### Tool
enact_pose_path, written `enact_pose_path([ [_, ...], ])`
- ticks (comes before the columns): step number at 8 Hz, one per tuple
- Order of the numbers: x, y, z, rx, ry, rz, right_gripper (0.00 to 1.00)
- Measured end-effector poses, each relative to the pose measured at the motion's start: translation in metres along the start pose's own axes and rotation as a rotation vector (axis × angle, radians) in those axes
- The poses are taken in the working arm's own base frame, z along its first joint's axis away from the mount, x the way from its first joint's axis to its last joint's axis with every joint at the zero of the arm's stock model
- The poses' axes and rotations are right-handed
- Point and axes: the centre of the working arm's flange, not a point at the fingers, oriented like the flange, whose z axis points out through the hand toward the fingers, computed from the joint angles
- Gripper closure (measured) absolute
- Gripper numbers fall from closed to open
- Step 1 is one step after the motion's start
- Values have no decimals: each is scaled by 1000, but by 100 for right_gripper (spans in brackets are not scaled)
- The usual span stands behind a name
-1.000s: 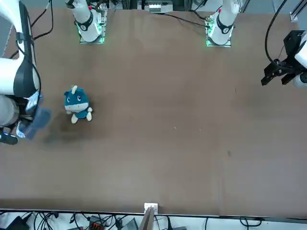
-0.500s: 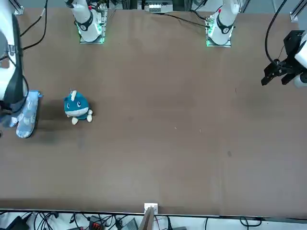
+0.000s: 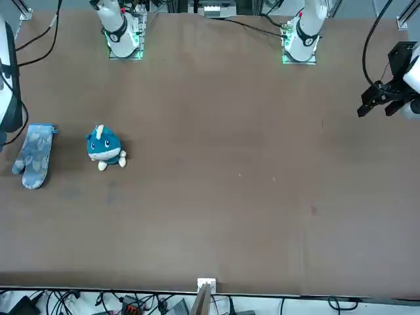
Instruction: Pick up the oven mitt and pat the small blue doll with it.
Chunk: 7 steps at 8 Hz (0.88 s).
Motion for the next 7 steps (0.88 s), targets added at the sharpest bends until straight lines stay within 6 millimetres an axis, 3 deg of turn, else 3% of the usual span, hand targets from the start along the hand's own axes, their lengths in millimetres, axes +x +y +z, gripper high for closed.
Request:
enact_pose_path([
  [2,-7,-25,25,-36,26,-89,96],
  [4,-5,-55,37,-31,25,-154,96],
  [7,10,-113,23,-19,46,-252,96],
])
